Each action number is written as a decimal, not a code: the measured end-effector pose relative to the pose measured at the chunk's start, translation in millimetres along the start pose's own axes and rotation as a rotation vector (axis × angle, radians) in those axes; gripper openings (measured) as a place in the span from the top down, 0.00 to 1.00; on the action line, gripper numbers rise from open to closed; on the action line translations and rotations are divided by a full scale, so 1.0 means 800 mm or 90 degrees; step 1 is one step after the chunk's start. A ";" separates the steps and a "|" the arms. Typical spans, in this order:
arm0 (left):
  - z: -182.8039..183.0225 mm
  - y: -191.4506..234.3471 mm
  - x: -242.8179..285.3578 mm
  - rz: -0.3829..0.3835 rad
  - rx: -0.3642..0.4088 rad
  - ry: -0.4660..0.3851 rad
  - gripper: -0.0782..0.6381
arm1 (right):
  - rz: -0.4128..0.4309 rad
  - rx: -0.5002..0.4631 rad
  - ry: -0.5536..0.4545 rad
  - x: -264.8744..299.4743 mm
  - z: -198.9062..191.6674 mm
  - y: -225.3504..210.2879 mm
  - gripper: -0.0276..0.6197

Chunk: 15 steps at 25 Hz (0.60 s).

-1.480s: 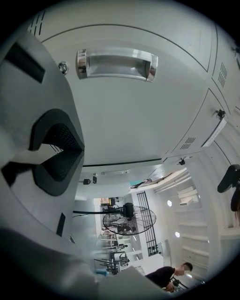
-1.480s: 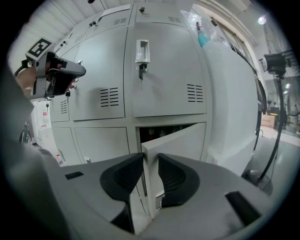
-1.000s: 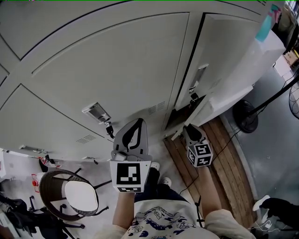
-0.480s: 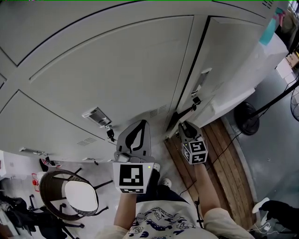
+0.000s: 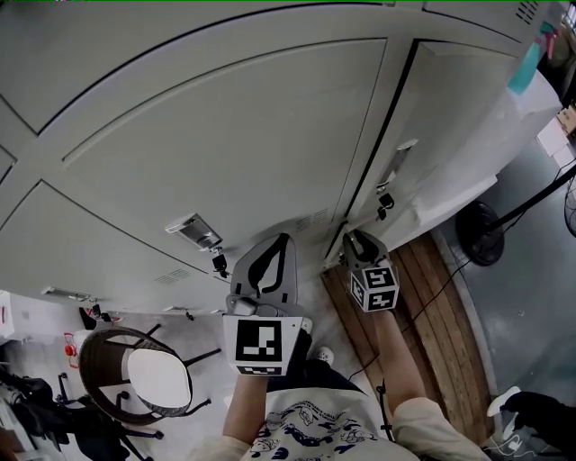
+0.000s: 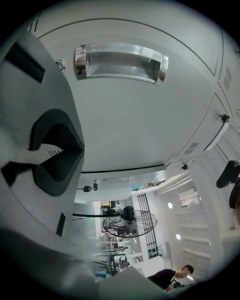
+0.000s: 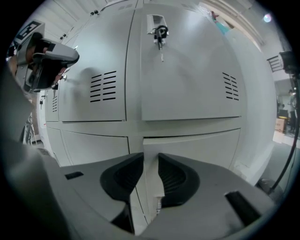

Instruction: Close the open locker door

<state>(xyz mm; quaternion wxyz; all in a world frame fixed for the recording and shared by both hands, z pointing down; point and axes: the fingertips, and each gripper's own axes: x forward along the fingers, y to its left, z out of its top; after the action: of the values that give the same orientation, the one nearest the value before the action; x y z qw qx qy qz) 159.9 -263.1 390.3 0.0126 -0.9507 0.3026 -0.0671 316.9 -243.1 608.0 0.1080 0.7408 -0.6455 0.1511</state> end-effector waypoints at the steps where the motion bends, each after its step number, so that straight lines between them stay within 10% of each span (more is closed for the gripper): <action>1: 0.000 0.000 0.000 0.000 0.000 0.000 0.89 | 0.001 -0.001 0.000 0.002 0.001 0.000 0.81; 15: -0.001 0.010 0.001 0.007 0.002 0.002 0.89 | 0.004 0.005 -0.001 0.022 0.007 0.002 0.82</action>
<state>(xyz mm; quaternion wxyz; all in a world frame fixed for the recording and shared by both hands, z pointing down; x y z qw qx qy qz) 155.8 -269.7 390.4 0.0142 -0.9489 0.3076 -0.0687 318.0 -261.8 608.8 0.1044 0.7393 -0.6473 0.1533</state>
